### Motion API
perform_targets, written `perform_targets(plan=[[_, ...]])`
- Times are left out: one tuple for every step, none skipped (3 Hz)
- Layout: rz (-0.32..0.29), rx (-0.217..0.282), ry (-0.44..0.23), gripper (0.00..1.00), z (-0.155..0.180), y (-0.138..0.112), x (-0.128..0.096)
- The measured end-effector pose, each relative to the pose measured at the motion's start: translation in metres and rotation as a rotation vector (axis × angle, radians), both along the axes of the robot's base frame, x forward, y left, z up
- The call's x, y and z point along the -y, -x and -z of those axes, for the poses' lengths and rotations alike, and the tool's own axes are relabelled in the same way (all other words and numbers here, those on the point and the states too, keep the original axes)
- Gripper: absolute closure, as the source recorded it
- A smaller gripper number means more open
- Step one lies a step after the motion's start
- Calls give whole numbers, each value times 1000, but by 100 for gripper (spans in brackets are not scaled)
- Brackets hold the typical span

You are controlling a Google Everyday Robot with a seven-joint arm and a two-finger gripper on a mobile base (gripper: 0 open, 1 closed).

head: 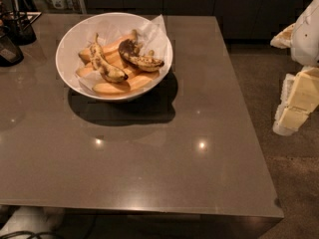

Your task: Pick banana from white bowl

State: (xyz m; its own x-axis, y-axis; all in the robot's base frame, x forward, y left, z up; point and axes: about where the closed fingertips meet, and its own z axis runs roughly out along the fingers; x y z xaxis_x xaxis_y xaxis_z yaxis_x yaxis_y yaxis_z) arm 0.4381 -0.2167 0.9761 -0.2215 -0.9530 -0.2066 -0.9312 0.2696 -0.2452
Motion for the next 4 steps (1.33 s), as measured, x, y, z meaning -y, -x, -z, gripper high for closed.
perform_targets(plan=[[0,0,0,0,0,0,0],[-52,44,50,0,-28,-22,-40],[-57,53,41,0,-29,-25,-42],[-99,54,-1,0,-37,-56,-66]])
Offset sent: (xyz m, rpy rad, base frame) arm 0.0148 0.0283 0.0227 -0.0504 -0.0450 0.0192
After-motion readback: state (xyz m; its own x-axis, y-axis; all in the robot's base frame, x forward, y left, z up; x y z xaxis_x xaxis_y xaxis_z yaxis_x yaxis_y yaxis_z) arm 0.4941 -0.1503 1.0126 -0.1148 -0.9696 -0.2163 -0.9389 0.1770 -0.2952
